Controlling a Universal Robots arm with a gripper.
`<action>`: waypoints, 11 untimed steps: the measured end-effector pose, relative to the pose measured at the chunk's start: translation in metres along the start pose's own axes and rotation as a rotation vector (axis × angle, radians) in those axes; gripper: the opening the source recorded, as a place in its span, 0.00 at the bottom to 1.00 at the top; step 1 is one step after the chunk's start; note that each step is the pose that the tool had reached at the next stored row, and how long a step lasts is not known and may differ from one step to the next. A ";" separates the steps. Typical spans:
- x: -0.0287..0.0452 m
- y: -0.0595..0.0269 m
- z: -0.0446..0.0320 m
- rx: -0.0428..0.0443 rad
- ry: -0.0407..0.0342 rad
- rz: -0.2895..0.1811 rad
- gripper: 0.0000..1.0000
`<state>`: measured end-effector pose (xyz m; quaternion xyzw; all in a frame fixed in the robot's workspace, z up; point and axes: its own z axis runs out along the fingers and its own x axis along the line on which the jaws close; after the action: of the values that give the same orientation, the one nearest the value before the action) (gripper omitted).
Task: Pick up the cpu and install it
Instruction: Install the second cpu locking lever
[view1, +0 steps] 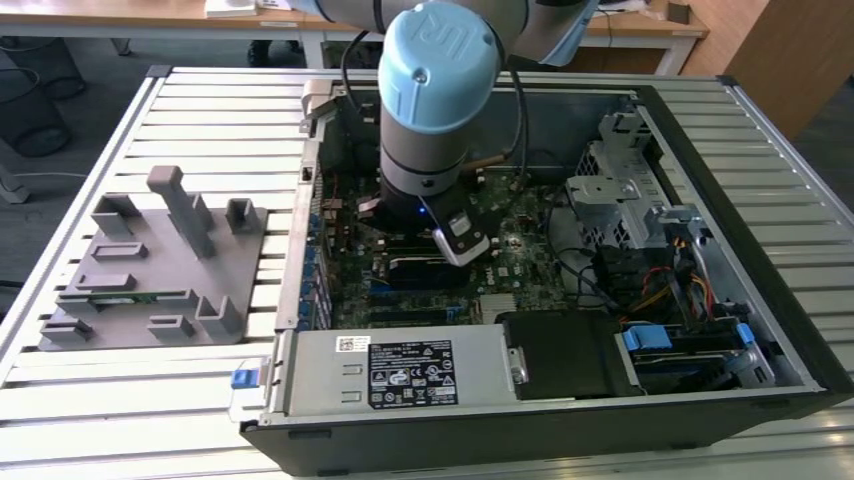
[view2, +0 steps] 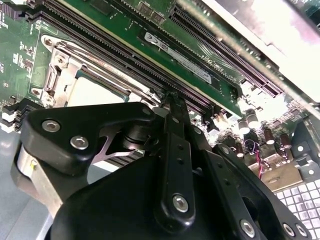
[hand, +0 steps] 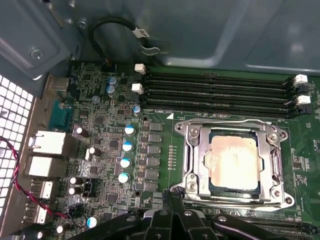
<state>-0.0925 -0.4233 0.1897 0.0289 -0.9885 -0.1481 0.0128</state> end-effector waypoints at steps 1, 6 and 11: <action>0.0000 0.0004 0.0001 0.0001 0.0001 0.000 0.11; -0.0002 0.0023 0.0008 -0.0015 0.0000 0.000 0.11; -0.0003 0.0039 0.0017 -0.0059 -0.0008 0.000 0.11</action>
<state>-0.0924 -0.4191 0.1892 0.0290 -0.9880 -0.1510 0.0124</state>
